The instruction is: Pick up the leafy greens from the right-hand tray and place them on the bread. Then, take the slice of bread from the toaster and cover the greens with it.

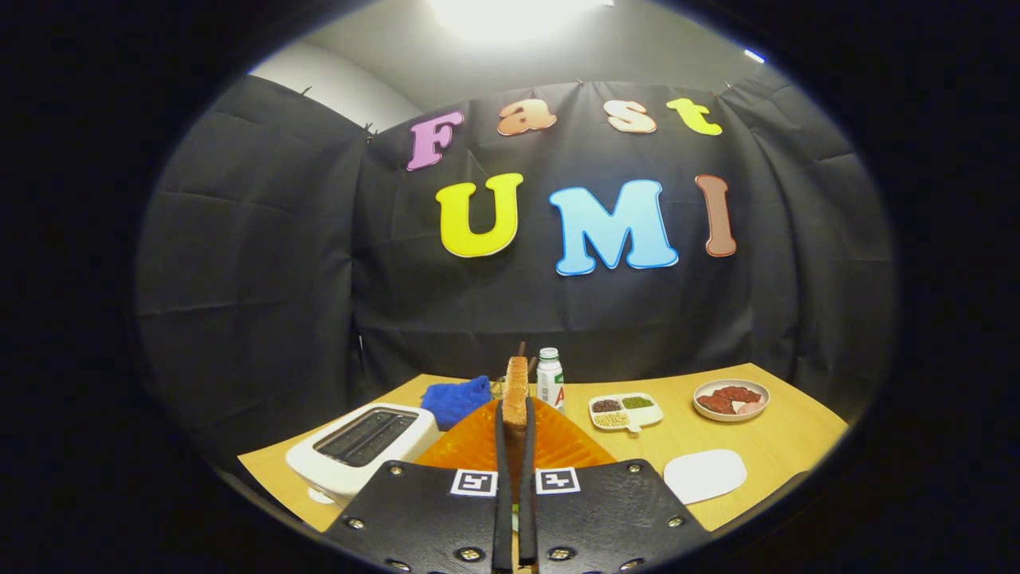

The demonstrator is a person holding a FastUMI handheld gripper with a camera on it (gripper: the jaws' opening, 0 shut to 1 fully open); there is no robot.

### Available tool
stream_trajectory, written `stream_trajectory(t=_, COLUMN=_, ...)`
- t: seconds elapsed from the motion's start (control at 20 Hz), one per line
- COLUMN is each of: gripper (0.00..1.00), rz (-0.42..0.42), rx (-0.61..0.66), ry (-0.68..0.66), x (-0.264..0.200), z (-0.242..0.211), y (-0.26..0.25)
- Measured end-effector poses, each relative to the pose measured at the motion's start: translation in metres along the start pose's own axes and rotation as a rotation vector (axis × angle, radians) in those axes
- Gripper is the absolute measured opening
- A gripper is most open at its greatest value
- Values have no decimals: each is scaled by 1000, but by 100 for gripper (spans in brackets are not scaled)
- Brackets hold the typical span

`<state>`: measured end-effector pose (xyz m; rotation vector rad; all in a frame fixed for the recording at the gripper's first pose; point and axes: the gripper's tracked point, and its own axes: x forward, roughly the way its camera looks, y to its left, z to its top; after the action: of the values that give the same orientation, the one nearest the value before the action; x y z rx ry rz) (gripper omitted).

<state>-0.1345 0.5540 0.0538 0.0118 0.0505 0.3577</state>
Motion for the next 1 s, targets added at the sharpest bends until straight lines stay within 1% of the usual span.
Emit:
stream_trajectory(t=0.1, gripper=3, rz=-19, rx=-1, ry=17, x=2, z=-9, y=-12)
stream_trajectory(t=0.35, gripper=3, rz=-20, rx=53, ry=53, x=10, z=-28, y=-28)
stream_trajectory(t=0.6, gripper=3, rz=-11, rx=61, ry=111, x=25, z=-54, y=-26)
stream_trajectory(t=0.85, gripper=3, rz=20, rx=49, ry=143, x=37, z=-73, y=-13)
stream_trajectory(t=1.0, gripper=3, rz=74, rx=93, ry=159, x=42, z=-85, y=0)
